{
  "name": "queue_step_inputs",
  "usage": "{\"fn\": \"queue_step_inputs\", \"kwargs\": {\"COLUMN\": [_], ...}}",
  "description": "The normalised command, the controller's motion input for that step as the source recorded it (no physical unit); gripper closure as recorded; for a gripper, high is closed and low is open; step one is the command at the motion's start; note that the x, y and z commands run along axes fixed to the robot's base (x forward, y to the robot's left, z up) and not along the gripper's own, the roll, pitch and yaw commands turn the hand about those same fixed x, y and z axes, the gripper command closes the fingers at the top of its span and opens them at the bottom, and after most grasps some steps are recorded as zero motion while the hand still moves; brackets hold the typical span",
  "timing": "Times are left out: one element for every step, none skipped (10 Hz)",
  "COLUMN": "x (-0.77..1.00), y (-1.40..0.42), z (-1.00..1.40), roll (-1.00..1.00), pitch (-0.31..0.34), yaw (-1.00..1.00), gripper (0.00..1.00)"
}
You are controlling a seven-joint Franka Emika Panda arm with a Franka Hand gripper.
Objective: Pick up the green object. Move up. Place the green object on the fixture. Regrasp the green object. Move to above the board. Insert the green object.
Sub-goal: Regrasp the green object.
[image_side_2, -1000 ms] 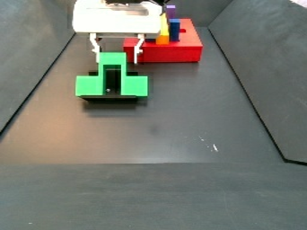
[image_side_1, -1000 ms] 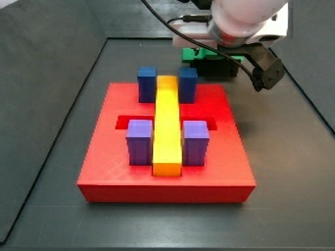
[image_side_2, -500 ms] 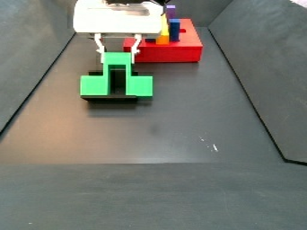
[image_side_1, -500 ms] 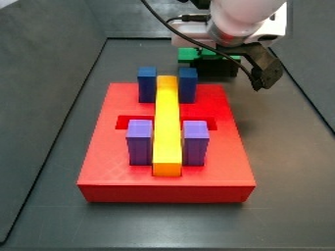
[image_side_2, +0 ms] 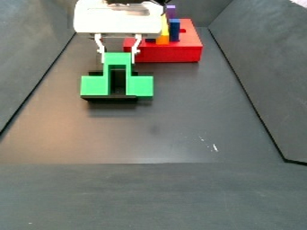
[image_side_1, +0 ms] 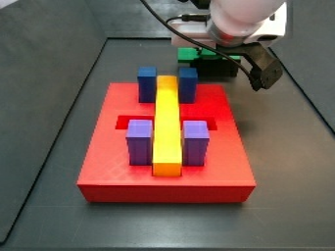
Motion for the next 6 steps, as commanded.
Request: {"fn": "queue_step_inputs", "kwargs": {"x": [0.00, 0.00, 0.00, 0.00, 0.00, 0.00], "y": [0.00, 0.00, 0.00, 0.00, 0.00, 0.00], "z": [0.00, 0.00, 0.00, 0.00, 0.00, 0.00], "roll": [0.00, 0.00, 0.00, 0.00, 0.00, 0.00], "pitch": [0.000, 0.000, 0.000, 0.000, 0.000, 0.000], "yaw": [0.00, 0.00, 0.00, 0.00, 0.00, 0.00], "gripper": [1.00, 1.00, 1.00, 1.00, 1.00, 1.00]}}
